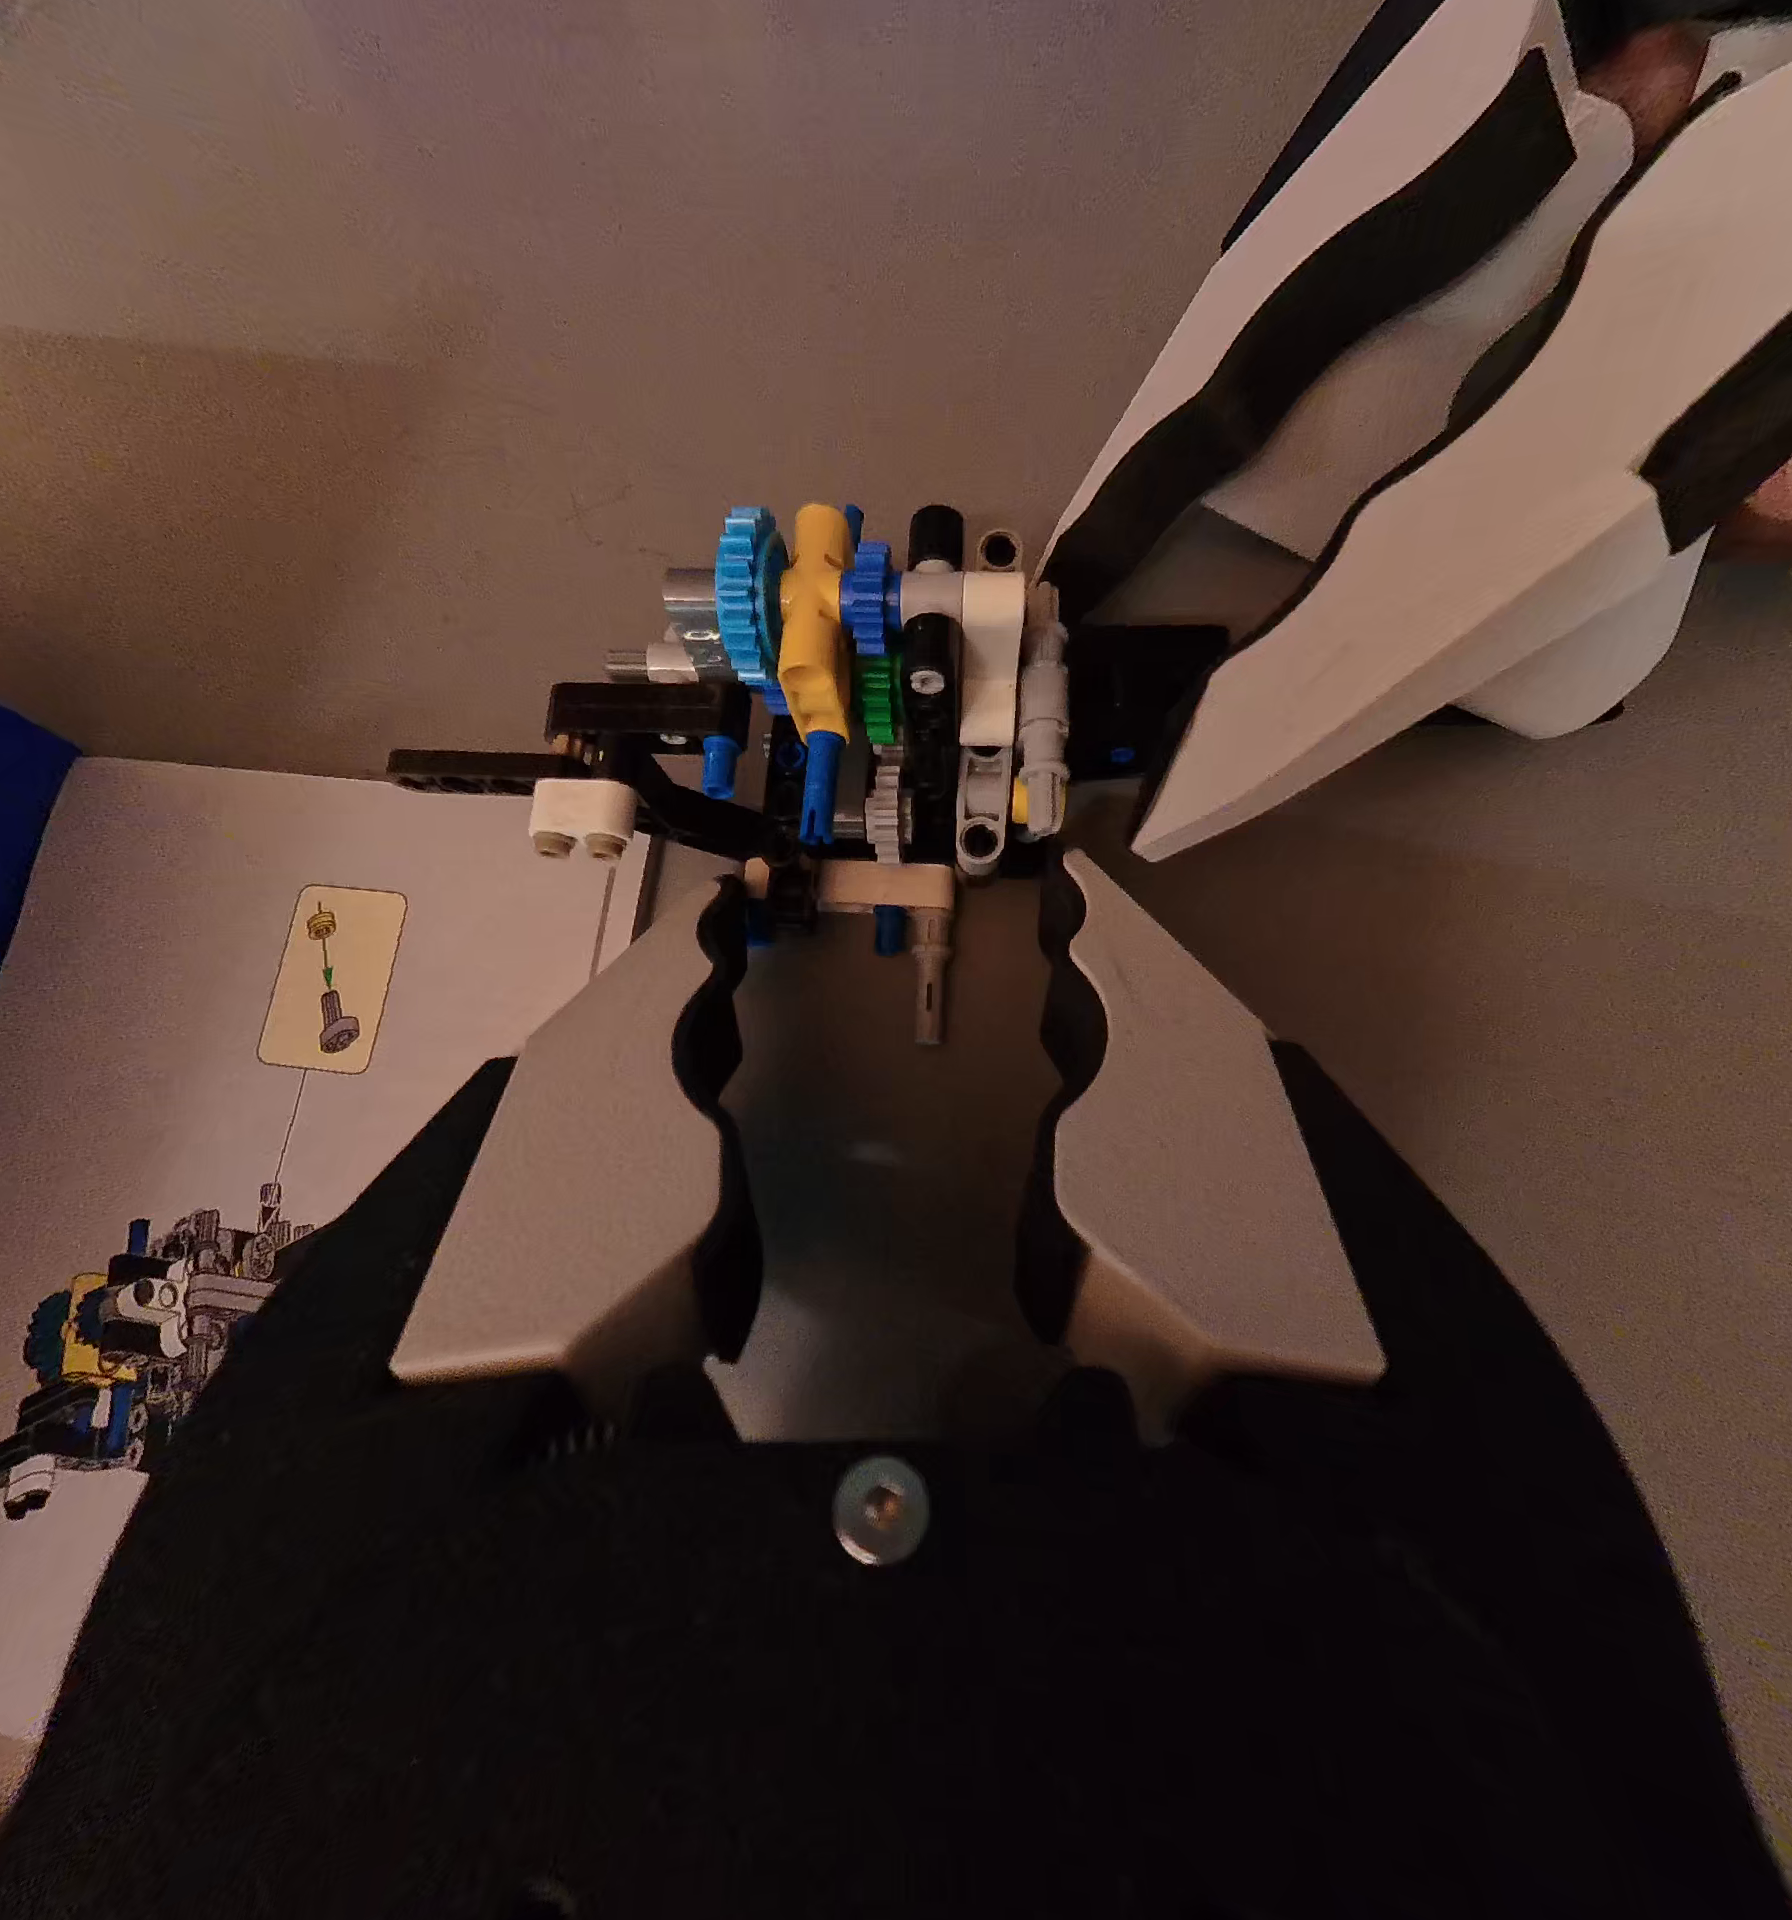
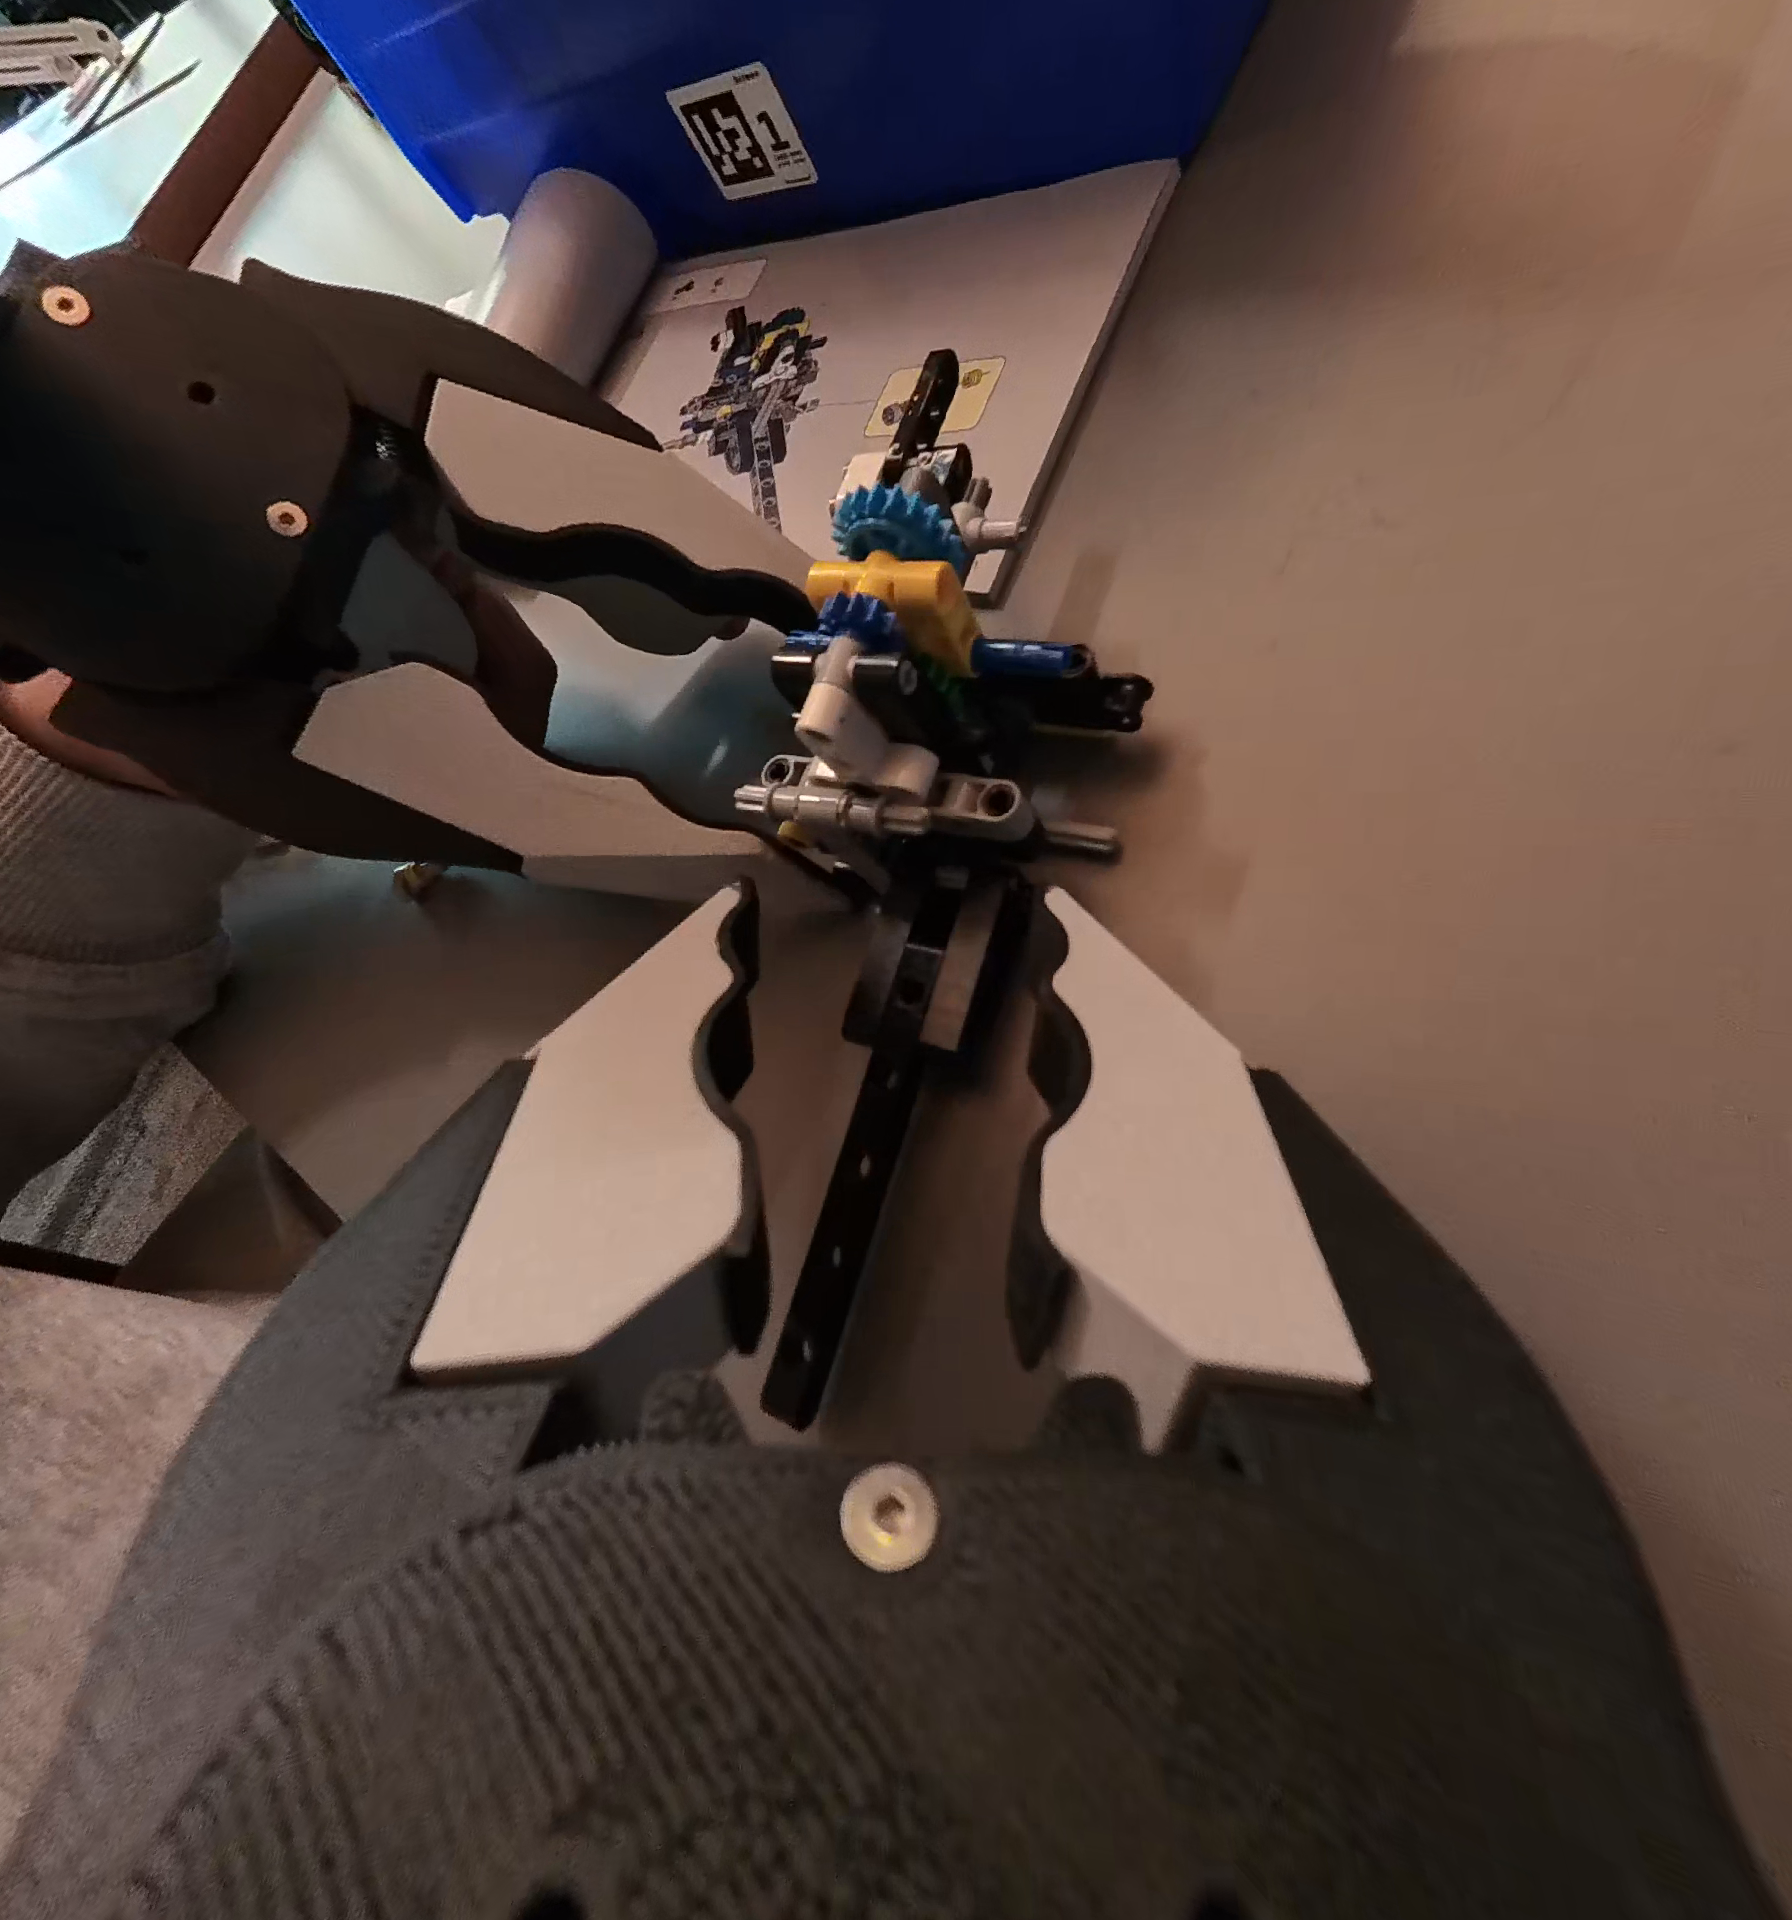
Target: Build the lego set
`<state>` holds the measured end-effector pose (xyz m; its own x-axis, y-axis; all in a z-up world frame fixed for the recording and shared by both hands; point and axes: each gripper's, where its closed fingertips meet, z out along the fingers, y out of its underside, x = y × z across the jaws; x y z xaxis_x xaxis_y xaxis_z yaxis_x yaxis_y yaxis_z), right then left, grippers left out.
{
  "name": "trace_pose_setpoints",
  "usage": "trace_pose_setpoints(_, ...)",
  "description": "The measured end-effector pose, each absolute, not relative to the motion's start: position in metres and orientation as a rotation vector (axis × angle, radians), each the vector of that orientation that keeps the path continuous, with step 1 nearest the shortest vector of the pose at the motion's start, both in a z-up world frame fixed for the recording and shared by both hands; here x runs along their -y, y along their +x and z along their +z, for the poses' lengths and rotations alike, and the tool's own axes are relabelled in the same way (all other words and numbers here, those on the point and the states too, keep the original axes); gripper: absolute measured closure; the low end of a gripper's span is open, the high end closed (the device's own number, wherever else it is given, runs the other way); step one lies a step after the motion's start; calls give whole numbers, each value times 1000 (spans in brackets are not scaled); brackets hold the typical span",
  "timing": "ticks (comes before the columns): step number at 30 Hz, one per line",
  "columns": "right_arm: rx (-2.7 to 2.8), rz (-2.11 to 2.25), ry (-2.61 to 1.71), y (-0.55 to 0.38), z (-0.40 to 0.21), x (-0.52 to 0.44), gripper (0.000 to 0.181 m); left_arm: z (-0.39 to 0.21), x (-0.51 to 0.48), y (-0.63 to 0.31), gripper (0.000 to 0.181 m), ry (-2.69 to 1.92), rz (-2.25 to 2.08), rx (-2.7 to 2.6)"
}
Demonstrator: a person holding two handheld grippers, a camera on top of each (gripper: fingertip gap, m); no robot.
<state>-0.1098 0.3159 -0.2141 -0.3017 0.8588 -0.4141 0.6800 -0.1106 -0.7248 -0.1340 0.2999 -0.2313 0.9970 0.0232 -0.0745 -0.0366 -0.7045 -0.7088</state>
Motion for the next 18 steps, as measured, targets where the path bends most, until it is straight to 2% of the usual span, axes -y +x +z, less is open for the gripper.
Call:
trace_pose_setpoints(1,1953,1378,-1732,-110,-214,-316,131,-231,-300,-134,123,-2350,100,-9)
trace_pose_setpoints(18,1917,1277,-1764,-114,-220,-324,152,-231,-301,-134,123,-2349,134,-13)
